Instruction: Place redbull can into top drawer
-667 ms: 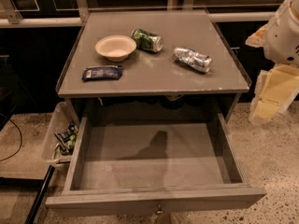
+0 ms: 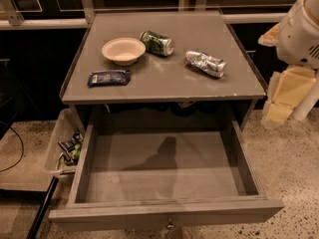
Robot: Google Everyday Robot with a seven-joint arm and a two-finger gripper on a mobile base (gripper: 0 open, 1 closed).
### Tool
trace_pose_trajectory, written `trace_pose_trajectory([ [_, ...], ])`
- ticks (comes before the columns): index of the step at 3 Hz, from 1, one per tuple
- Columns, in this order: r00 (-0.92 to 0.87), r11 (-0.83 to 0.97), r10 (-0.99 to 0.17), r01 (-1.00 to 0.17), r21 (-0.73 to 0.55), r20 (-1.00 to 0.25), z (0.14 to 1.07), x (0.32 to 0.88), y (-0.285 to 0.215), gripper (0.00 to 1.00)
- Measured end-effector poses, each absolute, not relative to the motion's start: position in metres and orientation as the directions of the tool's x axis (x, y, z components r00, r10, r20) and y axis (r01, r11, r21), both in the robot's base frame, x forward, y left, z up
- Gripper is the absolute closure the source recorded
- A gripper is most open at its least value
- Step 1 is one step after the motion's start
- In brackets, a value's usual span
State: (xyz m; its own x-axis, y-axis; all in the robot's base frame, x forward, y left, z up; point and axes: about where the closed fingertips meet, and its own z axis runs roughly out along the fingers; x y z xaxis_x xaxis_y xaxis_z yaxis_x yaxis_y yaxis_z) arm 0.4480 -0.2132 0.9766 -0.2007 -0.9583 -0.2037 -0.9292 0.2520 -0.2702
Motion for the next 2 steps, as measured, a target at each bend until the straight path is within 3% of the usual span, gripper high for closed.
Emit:
trace_pose_trajectory([
  [2,-0.099,0.181,-0.964,-0.922,-0.342,-0.245,0.973,0.503,-0.204,0.0],
])
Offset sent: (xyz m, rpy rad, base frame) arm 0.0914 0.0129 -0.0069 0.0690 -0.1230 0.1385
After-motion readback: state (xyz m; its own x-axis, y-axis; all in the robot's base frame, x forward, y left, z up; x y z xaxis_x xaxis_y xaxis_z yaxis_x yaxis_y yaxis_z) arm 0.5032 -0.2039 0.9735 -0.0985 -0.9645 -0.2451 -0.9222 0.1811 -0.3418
